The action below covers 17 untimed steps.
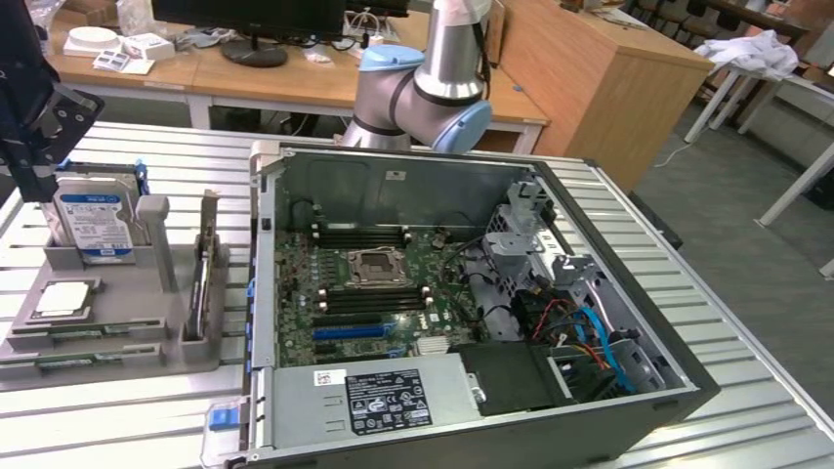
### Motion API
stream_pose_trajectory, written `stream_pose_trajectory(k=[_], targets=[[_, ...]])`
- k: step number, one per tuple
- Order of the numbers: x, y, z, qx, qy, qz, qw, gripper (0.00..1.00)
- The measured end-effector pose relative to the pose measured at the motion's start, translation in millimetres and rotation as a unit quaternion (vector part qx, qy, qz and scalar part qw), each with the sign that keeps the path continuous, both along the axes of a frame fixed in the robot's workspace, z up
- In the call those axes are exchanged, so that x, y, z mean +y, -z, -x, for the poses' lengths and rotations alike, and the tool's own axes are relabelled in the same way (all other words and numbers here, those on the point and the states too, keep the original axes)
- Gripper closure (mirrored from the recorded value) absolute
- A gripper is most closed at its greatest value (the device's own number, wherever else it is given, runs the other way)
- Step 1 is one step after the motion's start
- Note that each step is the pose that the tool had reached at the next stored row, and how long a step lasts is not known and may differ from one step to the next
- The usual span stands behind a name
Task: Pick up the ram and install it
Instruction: 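Pick up the ram and move it above insertion slot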
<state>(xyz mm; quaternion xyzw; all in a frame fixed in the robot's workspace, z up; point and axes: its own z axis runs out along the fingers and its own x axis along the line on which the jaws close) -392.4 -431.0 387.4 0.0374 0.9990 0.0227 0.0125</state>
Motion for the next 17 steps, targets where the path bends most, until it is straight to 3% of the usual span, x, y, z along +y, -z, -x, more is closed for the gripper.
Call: stream_pose_trajectory(k=[10,17], targets=[[0.0,0.0,0.0,0.0000,-0.002,0.0000,1.0000,0.89],[0.0,0.0,0.0,0.0000,-0.031,0.0000,0.9995,0.89]])
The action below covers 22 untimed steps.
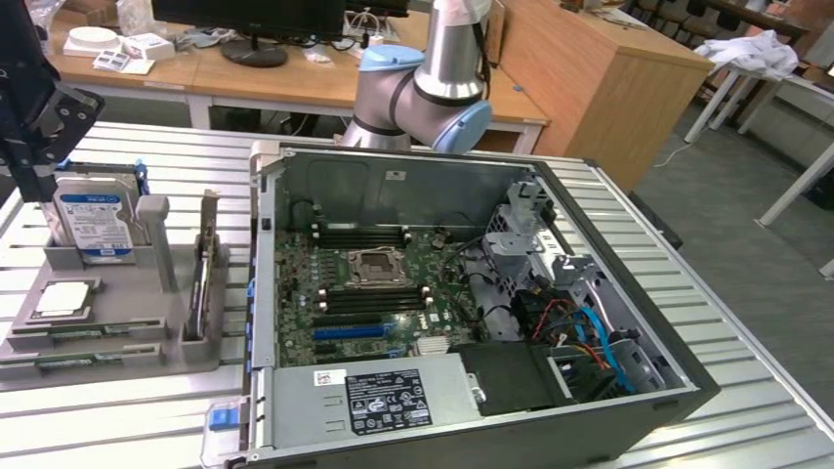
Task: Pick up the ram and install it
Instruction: 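Pick up the ram and move it above insertion slot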
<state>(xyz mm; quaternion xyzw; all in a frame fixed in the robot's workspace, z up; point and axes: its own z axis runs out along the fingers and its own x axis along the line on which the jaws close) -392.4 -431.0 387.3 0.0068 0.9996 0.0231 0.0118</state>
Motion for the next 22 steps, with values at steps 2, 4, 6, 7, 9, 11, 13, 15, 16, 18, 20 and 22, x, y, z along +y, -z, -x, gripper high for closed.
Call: stream_pose_trajectory(k=[2,4,6,7,9,11,13,15,16,18,20,22], targets=[[0.0,0.0,0.0,0.0000,-0.011,0.0000,0.9999,0.89],[0.0,0.0,0.0,0.0000,-0.025,0.0000,0.9997,0.89],[0.0,0.1,0.0,0.0000,-0.040,0.0000,0.9992,0.89],[0.0,0.0,0.0,0.0000,-0.048,0.0000,0.9989,0.89],[0.0,0.1,0.0,0.0000,-0.064,0.0000,0.9980,0.89],[0.0,0.1,0.0,0.0000,-0.079,0.0000,0.9969,0.89],[0.0,0.1,0.0,0.0000,-0.094,0.0000,0.9956,0.89],[0.0,0.1,0.0,0.0000,-0.109,0.0000,0.9941,0.89],[0.0,0.2,0.0,0.0000,-0.116,0.0000,0.9932,0.89],[0.0,0.2,0.0,0.0000,-0.131,0.0000,0.9914,0.89],[0.0,0.2,0.0,-0.0001,-0.146,0.0000,0.9893,0.89],[0.0,0.3,0.0,-0.0001,-0.162,0.0000,0.9868,0.89]])
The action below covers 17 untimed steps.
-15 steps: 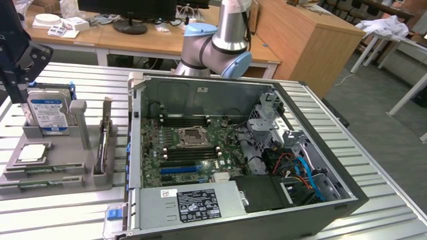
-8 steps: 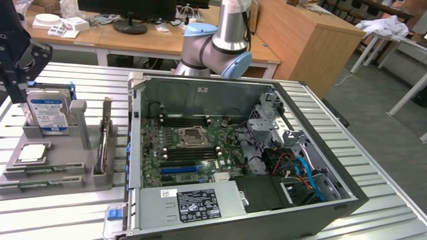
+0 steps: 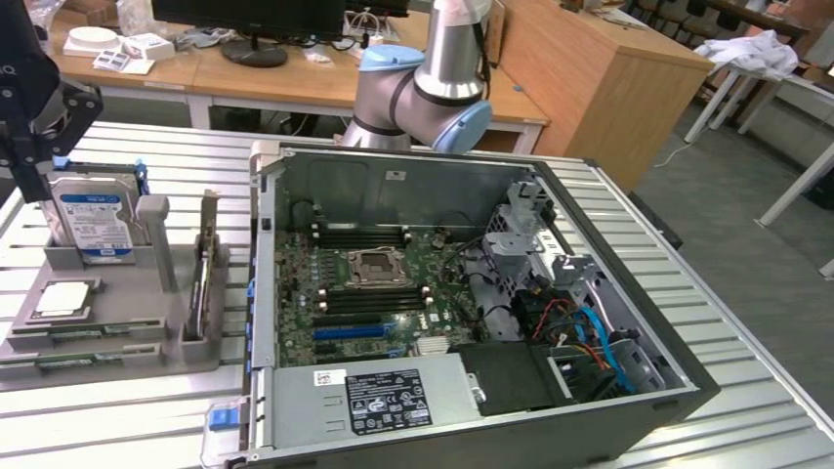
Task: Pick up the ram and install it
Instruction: 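Pick up the ram and move it above insertion slot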
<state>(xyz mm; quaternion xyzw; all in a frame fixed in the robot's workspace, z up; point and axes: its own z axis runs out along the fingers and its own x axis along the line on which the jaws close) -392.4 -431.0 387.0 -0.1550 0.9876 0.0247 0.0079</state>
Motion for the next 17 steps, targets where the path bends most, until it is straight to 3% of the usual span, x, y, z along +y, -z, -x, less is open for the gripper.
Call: stream_pose_trajectory(k=[4,8,13,17], targets=[[0.0,0.1,0.0,0.0000,-0.032,0.0000,0.9995,0.89],[0.0,0.3,0.0,-0.0001,-0.064,0.0000,0.9979,0.89],[0.0,0.4,0.0,-0.0001,-0.107,0.0001,0.9942,0.89],[0.0,0.5,0.0,-0.0001,-0.143,0.0002,0.9898,0.89]])
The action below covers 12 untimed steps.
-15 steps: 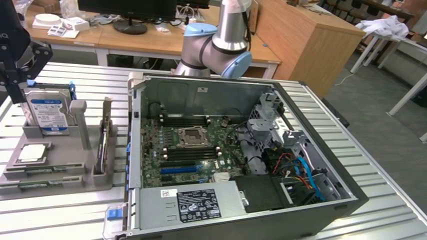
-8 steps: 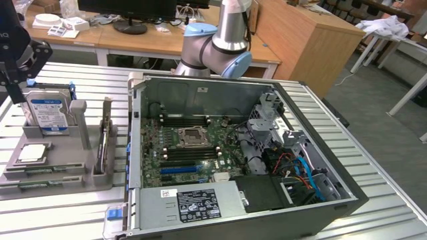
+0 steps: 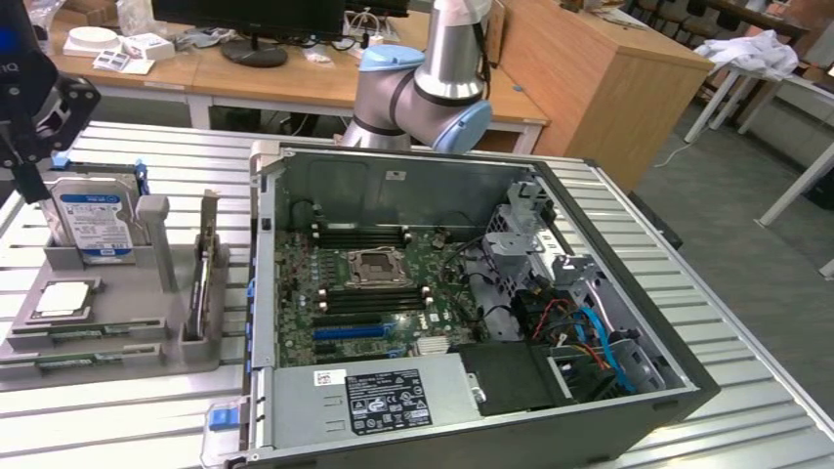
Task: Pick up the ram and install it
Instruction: 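Pick up the ram and move it above insertion slot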
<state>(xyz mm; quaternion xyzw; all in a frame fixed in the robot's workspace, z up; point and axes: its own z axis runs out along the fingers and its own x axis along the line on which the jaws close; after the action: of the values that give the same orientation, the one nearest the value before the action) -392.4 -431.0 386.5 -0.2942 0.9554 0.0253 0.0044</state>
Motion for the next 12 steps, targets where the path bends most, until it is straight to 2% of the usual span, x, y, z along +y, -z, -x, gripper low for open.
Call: stream_pose_trajectory(k=[3,6,9,12], targets=[[0.0,0.1,0.0,0.0000,-0.027,0.0000,0.9996,0.89],[0.0,0.3,0.0,0.0000,-0.054,0.0001,0.9985,0.89],[0.0,0.4,0.0,0.0000,-0.082,0.0001,0.9967,0.89],[0.0,0.5,0.0,0.0000,-0.108,0.0002,0.9941,0.89]])
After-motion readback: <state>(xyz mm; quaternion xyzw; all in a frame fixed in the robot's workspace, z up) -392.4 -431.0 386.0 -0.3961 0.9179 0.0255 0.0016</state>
